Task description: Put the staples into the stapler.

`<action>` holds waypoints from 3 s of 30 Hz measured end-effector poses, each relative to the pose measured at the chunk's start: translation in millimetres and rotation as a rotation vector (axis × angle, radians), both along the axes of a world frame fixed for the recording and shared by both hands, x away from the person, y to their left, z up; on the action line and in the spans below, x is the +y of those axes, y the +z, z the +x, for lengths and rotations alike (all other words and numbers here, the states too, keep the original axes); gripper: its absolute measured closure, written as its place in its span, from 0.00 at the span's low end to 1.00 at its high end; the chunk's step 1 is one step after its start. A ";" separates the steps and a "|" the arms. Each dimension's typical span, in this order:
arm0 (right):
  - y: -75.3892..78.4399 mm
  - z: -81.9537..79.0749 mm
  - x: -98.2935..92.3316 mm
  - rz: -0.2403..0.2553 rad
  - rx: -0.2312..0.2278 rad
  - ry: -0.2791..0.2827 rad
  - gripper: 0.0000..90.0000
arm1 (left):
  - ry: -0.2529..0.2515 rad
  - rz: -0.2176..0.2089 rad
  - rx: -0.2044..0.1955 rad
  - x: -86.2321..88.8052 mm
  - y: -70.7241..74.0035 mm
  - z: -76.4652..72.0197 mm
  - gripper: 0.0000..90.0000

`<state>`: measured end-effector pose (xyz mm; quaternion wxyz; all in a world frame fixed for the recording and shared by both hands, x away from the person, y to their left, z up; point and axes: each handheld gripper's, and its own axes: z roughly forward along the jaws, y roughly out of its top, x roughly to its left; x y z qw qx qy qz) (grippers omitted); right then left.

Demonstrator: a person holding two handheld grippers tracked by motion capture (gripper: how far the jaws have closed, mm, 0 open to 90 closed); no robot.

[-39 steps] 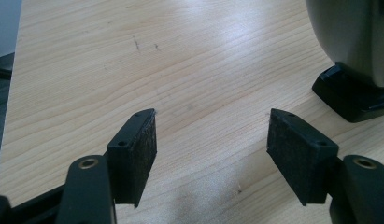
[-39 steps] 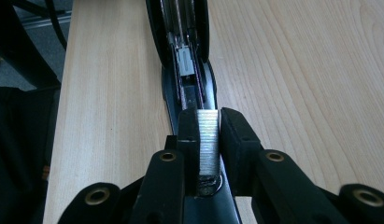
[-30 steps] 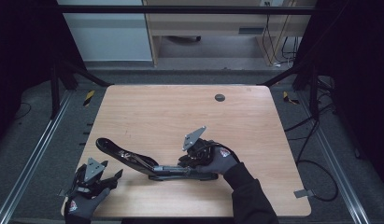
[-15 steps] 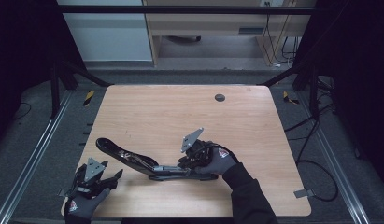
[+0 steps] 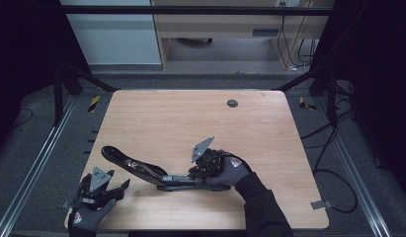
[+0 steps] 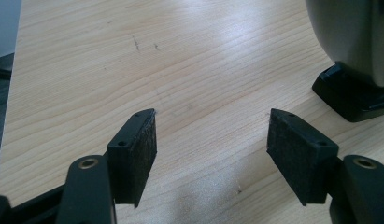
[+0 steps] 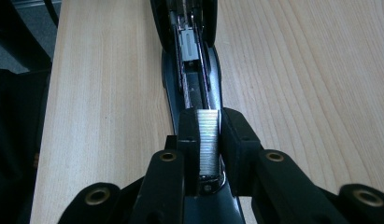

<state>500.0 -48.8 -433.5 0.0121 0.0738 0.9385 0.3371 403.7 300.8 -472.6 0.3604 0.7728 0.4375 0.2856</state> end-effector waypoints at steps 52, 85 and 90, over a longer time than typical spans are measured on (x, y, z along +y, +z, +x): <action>-5.1 1.3 1.9 -0.020 0.002 0.035 0.87 | -0.003 0.005 0.001 -0.4 -0.7 0.5 0.37; -6.2 2.3 2.4 -0.008 0.000 0.048 0.87 | -0.004 0.005 0.002 -0.3 -0.9 0.7 0.37; -6.0 2.1 2.2 -0.010 -0.003 0.055 0.87 | -0.004 0.004 0.004 -0.3 -1.0 0.8 0.37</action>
